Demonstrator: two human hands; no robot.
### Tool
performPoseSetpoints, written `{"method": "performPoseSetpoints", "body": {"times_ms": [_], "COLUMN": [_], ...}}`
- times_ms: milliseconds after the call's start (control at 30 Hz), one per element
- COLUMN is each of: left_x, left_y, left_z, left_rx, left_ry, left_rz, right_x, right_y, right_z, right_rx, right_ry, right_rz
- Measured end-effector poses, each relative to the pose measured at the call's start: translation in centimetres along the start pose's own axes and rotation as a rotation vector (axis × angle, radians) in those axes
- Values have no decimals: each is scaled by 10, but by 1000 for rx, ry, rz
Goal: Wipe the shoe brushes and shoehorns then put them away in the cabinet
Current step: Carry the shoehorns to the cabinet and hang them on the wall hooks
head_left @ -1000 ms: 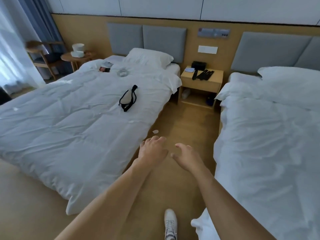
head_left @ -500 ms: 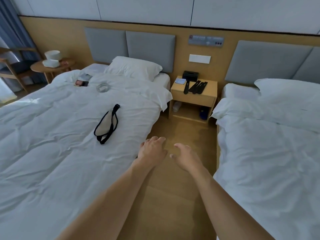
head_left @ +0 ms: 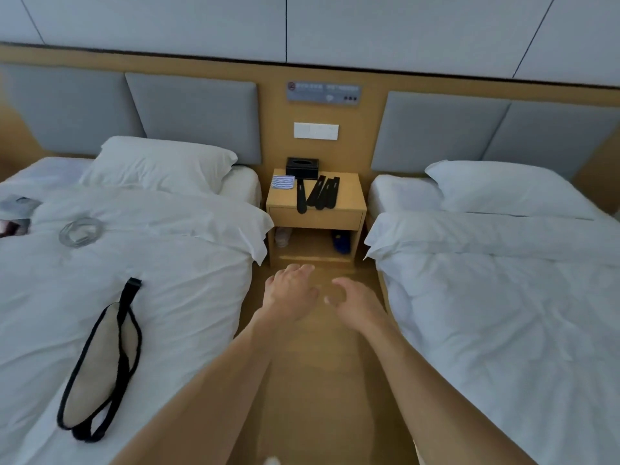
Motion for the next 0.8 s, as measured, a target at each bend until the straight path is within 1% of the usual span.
{"method": "performPoseSetpoints", "body": {"times_ms": [100, 267, 500, 633, 800], "left_x": [10, 14, 16, 10, -10], "left_y": [10, 6, -9, -8, 0], "left_z": [62, 149, 271, 360, 463], "left_rx": [28, 109, 181, 155, 123], "left_ry": [-37, -83, -98, -50, -8], "left_rz": [0, 24, 34, 54, 67], "right_x": [6, 2, -12, -19, -23], "right_y": [11, 19, 34, 54, 93], "right_z": [47, 121, 246, 337, 446], "right_rx": [-23, -31, -42, -38, -1], "right_ry": [-49, -113, -139, -108, -75], "right_rz": [24, 53, 94, 145, 129]}}
Point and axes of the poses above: each hand's wrist, its own z-axis towards the middle knuckle, its own y-axis out of the back of the hand, x = y × z, the point moved 1 cm from there along z, towards the middle knuckle, and after that the axes turned 2 degrees about -z, right-handed, at the moved point
